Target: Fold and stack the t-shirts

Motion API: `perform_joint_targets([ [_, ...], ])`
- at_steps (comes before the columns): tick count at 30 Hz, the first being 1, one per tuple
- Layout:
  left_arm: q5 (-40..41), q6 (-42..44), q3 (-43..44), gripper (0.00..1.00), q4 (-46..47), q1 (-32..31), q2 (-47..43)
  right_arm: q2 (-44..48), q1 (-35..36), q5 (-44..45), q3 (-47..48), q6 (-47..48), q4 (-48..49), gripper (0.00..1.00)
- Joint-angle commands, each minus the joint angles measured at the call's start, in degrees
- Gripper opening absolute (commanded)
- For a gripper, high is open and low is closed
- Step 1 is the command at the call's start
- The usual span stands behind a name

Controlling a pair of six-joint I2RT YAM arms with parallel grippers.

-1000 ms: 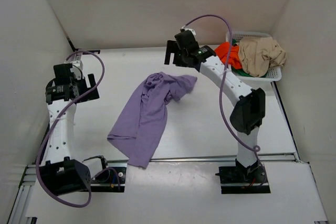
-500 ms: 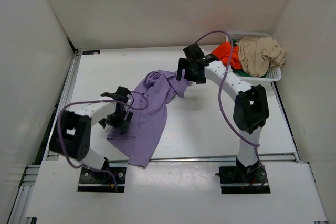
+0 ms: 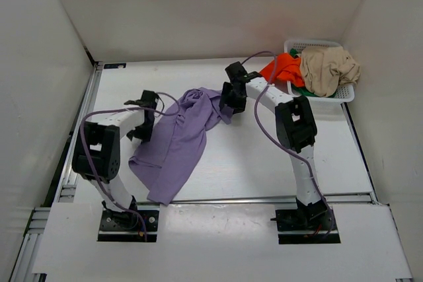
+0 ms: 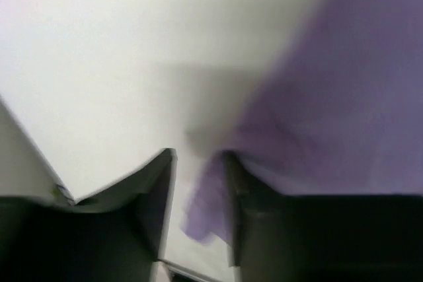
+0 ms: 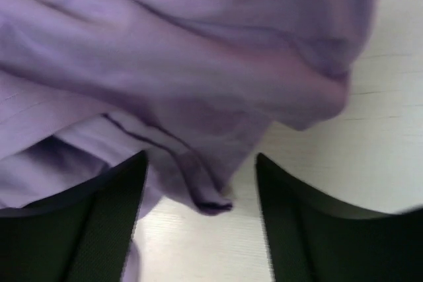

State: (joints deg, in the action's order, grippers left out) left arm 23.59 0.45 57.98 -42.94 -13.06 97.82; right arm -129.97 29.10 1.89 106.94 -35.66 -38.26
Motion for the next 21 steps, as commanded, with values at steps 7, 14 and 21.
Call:
perform_joint_targets([
  [7,-14.07,-0.45,4.87,0.91,-3.88,0.32,-17.21,3.4,0.79,-7.95,-6.71,-3.98,2.48,0.0],
  [14,-20.97,-0.45,-5.94,0.89,-15.25,-8.9,-17.84,25.18,0.78,-3.04,-18.68,-5.03,3.1,0.0],
  [21,-19.89,-0.45,-7.0,0.89,-12.17,-15.41,-9.95,45.66,0.25,1.19,-23.61,-7.3,-8.66,0.0],
])
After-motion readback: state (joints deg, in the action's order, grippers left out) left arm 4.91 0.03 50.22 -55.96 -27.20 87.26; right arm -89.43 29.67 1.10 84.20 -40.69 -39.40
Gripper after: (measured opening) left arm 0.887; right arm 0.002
